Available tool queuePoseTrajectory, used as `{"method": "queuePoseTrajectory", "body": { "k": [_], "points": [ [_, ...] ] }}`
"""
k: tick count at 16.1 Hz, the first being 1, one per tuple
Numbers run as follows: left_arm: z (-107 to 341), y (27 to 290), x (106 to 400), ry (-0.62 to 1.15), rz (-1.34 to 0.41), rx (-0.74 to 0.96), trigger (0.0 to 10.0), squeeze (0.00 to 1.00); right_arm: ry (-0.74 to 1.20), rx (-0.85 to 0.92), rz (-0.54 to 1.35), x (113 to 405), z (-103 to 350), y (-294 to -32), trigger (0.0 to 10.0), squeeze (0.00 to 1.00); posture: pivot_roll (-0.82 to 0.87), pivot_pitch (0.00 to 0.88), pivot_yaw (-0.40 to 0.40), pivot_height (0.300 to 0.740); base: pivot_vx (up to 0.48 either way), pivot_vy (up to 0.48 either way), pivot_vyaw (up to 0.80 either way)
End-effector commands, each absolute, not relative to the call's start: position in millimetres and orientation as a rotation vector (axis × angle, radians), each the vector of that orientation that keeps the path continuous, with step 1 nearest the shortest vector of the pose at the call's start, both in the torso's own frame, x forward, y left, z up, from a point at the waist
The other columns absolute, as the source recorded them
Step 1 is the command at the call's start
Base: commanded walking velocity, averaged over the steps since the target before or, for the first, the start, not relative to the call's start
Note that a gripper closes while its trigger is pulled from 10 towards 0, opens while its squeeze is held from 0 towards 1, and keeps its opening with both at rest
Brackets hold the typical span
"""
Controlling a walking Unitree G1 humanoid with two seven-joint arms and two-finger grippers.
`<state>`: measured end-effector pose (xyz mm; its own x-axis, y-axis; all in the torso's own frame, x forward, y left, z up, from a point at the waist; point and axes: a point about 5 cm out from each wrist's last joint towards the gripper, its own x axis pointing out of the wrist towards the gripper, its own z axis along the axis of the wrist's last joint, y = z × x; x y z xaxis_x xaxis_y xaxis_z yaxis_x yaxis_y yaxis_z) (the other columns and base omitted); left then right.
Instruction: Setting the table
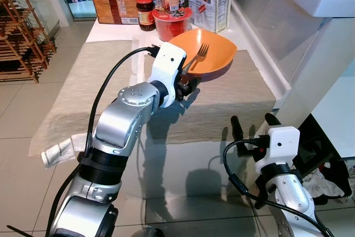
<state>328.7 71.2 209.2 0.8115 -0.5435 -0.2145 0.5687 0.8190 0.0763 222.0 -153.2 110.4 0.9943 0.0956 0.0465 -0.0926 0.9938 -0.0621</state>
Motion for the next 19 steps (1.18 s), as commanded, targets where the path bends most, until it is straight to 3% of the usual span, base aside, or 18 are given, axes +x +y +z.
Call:
{"method": "queuePoseTrajectory", "body": {
  "k": [1, 8, 19],
  "points": [
    [214, 74, 331, 0.163, -0.567, 0.143, 10.0, 0.0, -0.051, -0.067, 0.095, 223, 112, -153, 10.0, 0.0, -0.11, 0.022, 0.044, 0.74, 0.0, 0.0, 0.0],
    [226, 80, 337, 0.092, -0.478, 0.156, 10.0, 0.0, -0.048, -0.071, 0.101, 223, 110, -153, 10.0, 0.0, -0.11, 0.009, 0.045, 0.74, 0.0, 0.0, 0.0],
    [217, 73, 339, 0.141, -0.539, 0.22, 10.0, 0.0, -0.046, -0.073, 0.102, 223, 109, -152, 10.0, 0.0, -0.12, 0.007, 0.045, 0.74, 0.0, 0.0, 0.0]
  ]
}}
